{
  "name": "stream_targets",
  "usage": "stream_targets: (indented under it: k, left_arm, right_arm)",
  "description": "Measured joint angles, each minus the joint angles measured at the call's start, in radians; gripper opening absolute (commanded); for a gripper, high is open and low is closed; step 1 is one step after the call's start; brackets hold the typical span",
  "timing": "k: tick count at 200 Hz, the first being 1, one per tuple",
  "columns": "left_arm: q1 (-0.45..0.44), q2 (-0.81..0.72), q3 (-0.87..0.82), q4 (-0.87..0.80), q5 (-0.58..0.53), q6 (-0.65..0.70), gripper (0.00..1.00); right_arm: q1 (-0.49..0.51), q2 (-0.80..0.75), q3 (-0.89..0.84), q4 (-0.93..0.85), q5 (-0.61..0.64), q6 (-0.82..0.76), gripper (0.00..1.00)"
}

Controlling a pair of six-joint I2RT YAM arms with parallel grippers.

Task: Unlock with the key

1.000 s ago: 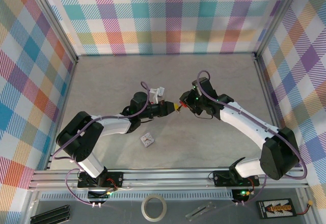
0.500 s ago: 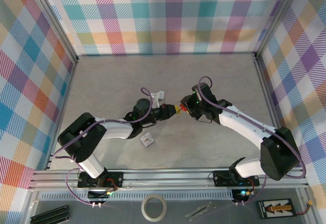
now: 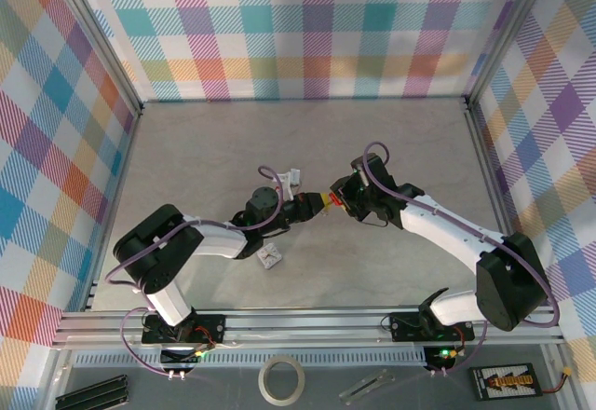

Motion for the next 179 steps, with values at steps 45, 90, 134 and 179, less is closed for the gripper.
stream_targets:
  k: [45, 90, 134, 179]
  left_arm:
    - [0.008, 0.047, 0.0, 0.079, 0.009, -0.062, 0.05]
    - [0.014, 0.034, 0.0, 0.078, 0.013, -0.085, 0.3]
    - [0.037, 0.011, -0.035, 0.082, 0.018, -0.108, 0.35]
    - [0.109, -0.077, -0.074, 0.005, 0.018, -0.105, 0.44]
  right_arm:
    - [0.005, -0.002, -0.01, 0.001, -0.018, 0.014, 0.17]
    - [0.006, -0.002, -0.012, 0.003, -0.026, 0.019, 0.17]
    - [0.014, -0.002, -0.012, 0.008, -0.054, 0.021, 0.17]
    - [0.04, -0.002, -0.009, -0.052, -0.103, -0.018, 0.17]
